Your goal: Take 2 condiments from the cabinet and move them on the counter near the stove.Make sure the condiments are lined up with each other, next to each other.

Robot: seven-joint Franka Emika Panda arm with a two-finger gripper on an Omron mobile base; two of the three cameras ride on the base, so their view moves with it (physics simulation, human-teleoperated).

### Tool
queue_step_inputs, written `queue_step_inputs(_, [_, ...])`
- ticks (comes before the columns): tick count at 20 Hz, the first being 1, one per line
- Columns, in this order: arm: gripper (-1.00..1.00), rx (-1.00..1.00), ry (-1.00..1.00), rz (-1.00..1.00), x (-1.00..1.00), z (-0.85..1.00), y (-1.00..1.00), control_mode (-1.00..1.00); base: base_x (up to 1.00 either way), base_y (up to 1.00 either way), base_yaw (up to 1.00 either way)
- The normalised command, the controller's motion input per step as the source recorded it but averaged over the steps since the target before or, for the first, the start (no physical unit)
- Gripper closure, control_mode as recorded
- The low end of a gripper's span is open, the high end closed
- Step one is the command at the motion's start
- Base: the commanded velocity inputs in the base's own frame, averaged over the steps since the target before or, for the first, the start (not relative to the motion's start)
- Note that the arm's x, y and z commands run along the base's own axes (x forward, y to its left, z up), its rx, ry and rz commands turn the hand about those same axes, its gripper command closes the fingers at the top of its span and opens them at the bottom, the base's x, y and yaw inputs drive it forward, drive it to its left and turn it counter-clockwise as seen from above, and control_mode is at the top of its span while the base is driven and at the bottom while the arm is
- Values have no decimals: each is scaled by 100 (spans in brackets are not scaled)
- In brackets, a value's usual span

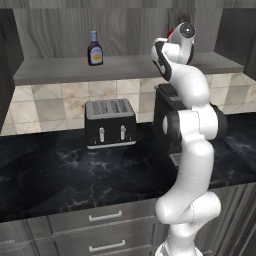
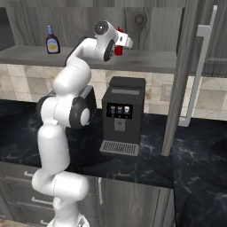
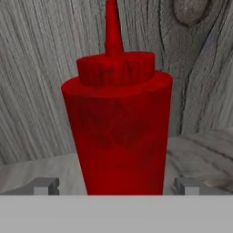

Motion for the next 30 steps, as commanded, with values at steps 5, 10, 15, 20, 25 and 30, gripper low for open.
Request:
queue_step_inputs(5, [-100, 0, 0, 0, 12, -5, -1, -100, 0, 0, 0])
queue_step_inputs(10, [-100, 0, 0, 0, 9, -2, -2, -100, 0, 0, 0])
queue_step_inputs(15, [100, 0, 0, 0, 0, 0, 0, -100, 0, 0, 0])
queue_step_inputs(20, [100, 0, 0, 0, 0, 0, 0, -100, 0, 0, 0])
queue_step_inputs(25, [100, 0, 0, 0, 0, 0, 0, -100, 0, 0, 0])
queue_step_inputs(30, [100, 0, 0, 0, -16, 0, -1, -100, 0, 0, 0])
